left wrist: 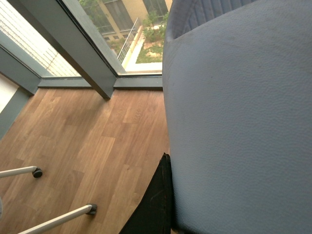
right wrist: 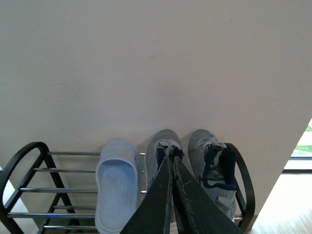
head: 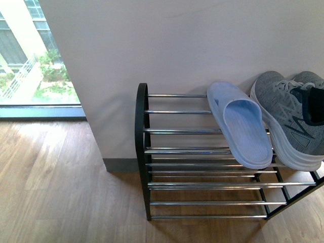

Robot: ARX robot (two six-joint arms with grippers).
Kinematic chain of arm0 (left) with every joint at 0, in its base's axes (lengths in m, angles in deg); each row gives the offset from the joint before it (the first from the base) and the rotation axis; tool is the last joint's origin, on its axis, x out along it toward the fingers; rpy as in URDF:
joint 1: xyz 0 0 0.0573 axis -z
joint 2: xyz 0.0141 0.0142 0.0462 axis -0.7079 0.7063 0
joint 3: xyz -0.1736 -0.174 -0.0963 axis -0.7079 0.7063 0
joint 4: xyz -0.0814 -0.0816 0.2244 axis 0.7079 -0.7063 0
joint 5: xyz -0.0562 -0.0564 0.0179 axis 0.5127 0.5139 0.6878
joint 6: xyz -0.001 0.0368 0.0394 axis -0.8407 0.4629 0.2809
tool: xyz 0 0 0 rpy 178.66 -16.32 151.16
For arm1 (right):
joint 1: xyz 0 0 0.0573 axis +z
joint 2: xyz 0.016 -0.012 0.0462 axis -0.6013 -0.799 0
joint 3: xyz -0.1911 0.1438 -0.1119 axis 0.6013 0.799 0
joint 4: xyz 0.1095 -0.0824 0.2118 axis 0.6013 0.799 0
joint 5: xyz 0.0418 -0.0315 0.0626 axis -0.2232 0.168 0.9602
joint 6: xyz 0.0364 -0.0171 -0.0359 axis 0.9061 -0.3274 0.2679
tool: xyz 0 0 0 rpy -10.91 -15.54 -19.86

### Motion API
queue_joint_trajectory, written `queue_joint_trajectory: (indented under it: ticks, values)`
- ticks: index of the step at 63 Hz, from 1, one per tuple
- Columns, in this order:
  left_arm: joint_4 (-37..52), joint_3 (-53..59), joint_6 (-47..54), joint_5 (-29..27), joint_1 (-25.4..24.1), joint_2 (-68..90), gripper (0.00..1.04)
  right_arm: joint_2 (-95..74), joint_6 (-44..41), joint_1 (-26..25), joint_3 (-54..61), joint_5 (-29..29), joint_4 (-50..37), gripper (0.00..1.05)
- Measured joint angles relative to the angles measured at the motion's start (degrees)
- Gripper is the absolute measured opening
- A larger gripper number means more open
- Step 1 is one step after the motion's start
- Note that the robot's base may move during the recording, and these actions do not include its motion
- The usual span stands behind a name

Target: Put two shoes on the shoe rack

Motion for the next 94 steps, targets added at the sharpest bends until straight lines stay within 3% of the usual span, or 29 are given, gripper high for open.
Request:
queue_joint_trajectory:
  ticks: [6, 13, 18, 29, 44, 78, 94]
  values:
    - [0.0, 0.0, 0.02, 0.02, 0.0, 0.0, 0.02, 0.02, -0.04, 0.0, 0.0, 0.0, 0.02, 0.03]
    - [0.33, 0.0, -0.81, -0.7, 0.15, 0.02, 0.02, 0.02, -0.02, 0.0, 0.0, 0.0, 0.02, 0.23]
    - [-0.68, -0.42, -8.98, -1.11, 1.05, 0.15, 0.02, 0.02, -0.02, 0.0, 0.0, 0.0, 0.02, 0.34]
    - [-3.89, -5.66, -24.74, 10.86, 4.0, 5.7, 0.02, 0.02, -0.02, 0.0, 0.0, 0.0, 0.02, 0.62]
    - [-4.55, -17.68, -25.49, 24.3, 7.39, 23.12, 0.02, 0.02, 0.0, 0.0, 0.0, 0.0, 0.02, 0.96]
    - [-12.74, -44.89, -14.21, 30.71, 12.35, 51.74, 0.02, 0.02, 0.0, 0.0, 0.0, 0.0, 0.02, 0.96]
    - [-12.92, -50.9, -13.05, 29.38, 13.22, 58.73, 0.02, 0.02, 0.0, 0.0, 0.0, 0.0, 0.02, 0.96]
